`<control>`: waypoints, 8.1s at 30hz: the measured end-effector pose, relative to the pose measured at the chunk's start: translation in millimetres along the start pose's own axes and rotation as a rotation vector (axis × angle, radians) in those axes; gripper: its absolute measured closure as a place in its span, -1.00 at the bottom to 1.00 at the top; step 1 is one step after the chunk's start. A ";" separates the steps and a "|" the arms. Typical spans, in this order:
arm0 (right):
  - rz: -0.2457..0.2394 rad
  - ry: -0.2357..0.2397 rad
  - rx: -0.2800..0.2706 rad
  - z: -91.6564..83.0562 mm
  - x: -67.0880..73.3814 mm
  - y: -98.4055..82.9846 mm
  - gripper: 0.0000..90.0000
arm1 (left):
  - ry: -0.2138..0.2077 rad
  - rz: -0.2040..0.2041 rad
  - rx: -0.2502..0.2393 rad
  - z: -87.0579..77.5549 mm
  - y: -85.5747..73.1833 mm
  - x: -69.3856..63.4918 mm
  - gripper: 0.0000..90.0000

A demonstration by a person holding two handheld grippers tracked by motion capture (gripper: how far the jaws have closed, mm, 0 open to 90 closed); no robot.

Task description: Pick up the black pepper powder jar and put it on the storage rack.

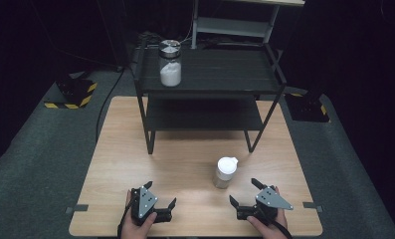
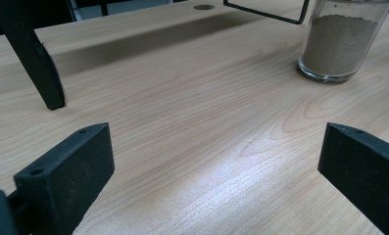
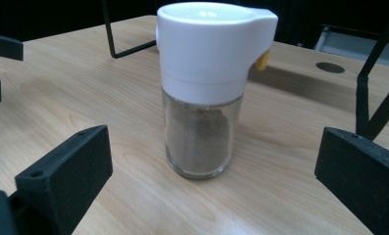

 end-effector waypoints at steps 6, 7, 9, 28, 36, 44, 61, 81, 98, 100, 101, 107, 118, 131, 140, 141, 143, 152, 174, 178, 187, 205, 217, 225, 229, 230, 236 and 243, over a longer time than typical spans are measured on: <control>-0.006 0.005 0.003 8.7 3.3 6.0 -1.00 | -0.002 -0.001 -0.002 0.0 -0.2 0.6 -0.99; -0.003 0.009 0.006 12.1 4.3 7.2 -1.00 | -0.002 -0.001 -0.003 -0.1 -0.2 0.7 -0.99; -0.002 0.009 0.009 15.9 5.0 7.9 -1.00 | -0.004 -0.001 -0.005 -0.3 -0.4 0.9 -0.99; 0.044 0.004 0.003 51.4 3.8 4.9 -0.84 | -0.007 -0.003 -0.007 -0.5 -0.7 0.5 -0.99; 0.066 0.004 -0.020 64.3 1.6 3.6 -0.60 | -0.009 0.003 -0.006 -0.8 -0.6 0.0 -0.99; 0.079 0.010 -0.048 71.5 1.7 3.3 -0.37 | -0.012 0.003 -0.008 -1.0 -0.8 0.2 -0.99; 0.073 -0.016 -0.043 72.5 5.3 7.6 -0.32 | -0.017 0.008 -0.007 -1.1 -0.7 -1.3 -0.99; 0.050 -0.055 -0.074 40.6 4.0 16.8 -0.32 | -0.023 0.002 -0.005 -0.8 -0.6 -1.4 -0.99; 0.045 -0.056 -0.135 12.4 3.0 46.3 -0.32 | -0.028 0.008 -0.006 -1.1 -0.6 -3.0 -0.99; 0.047 -0.055 -0.144 9.9 3.8 50.9 -0.32 | -0.030 0.006 -0.006 -1.0 -0.6 -3.3 -0.99; 0.046 -0.053 -0.150 8.4 4.1 53.9 -0.32 | -0.030 0.005 -0.005 -1.0 -0.5 -3.2 -0.99; 0.051 -0.055 -0.168 3.8 4.7 70.2 -0.32 | -0.029 0.004 -0.008 -1.0 -0.7 -3.0 -0.99; 0.063 -0.066 -0.205 -0.4 2.0 107.2 -0.32 | -0.033 0.006 -0.010 -1.3 -1.0 -3.4 -0.99; 0.073 -0.081 -0.238 -2.1 -6.4 151.5 -0.32 | -0.034 0.003 -0.008 -1.0 -0.8 -3.4 -0.99; 0.061 -0.102 -0.253 -1.7 -11.1 181.5 -0.32 | -0.037 0.010 -0.008 -1.0 -0.7 -3.4 -0.99; 0.058 -0.104 -0.257 -1.8 -11.4 184.0 -0.32 | -0.037 0.010 -0.008 -1.0 -0.7 -3.5 -0.99; 0.054 -0.106 -0.260 -2.4 -11.7 188.7 -0.32 | -0.038 0.010 -0.009 -1.0 -0.8 -3.5 -0.99; 0.040 -0.117 -0.274 -2.5 -10.9 211.0 -0.32 | -0.039 0.006 -0.010 -1.1 -0.9 -3.2 -0.99; 0.045 -0.163 -0.305 8.1 -20.3 273.2 -0.32 | -0.048 -0.011 -0.018 -1.7 -1.7 -0.7 -0.99; 0.052 -0.166 -0.308 11.2 -22.1 282.0 -0.32 | -0.049 -0.012 -0.019 -1.7 -1.8 -0.6 -0.99; 0.042 -0.188 -0.308 21.0 -24.1 301.1 -0.32 | -0.053 -0.018 -0.023 -1.9 -2.3 0.3 -0.99; 0.050 -0.250 -0.262 59.2 -45.0 322.9 -0.32 | -0.058 -0.015 -0.029 -2.7 -2.9 0.7 -0.99; 0.078 -0.269 -0.251 79.9 -54.5 325.8 -0.32 | -0.063 -0.026 -0.036 -3.1 -3.6 1.8 -0.99; 0.079 -0.280 -0.252 92.2 -55.5 327.1 -0.32 | -0.067 -0.029 -0.042 -3.6 -4.2 2.5 -0.99; 0.087 -0.284 -0.256 97.2 -54.0 328.2 -0.32 | -0.069 -0.036 -0.042 -3.8 -4.2 3.5 -0.99; 0.083 -0.286 -0.257 98.0 -53.5 328.0 -0.33 | -0.069 -0.034 -0.043 -3.9 -4.4 3.4 -0.99; 0.102 -0.292 -0.280 101.2 -54.5 324.0 -0.33 | -0.068 -0.029 -0.043 -3.7 -4.3 2.7 -0.99; 0.099 -0.291 -0.287 102.4 -55.3 322.2 -0.33 | -0.068 -0.031 -0.041 -3.7 -4.1 2.9 -0.99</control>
Point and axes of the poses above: each handheld gripper's, and its own axes: z roughly forward along the jaws, y roughly out of its top, x roughly to its left, the point moved 9 cm from there along z, roughly forward along the jaws, and after that the axes turned 1 degree about x, right-handed, at the moved point
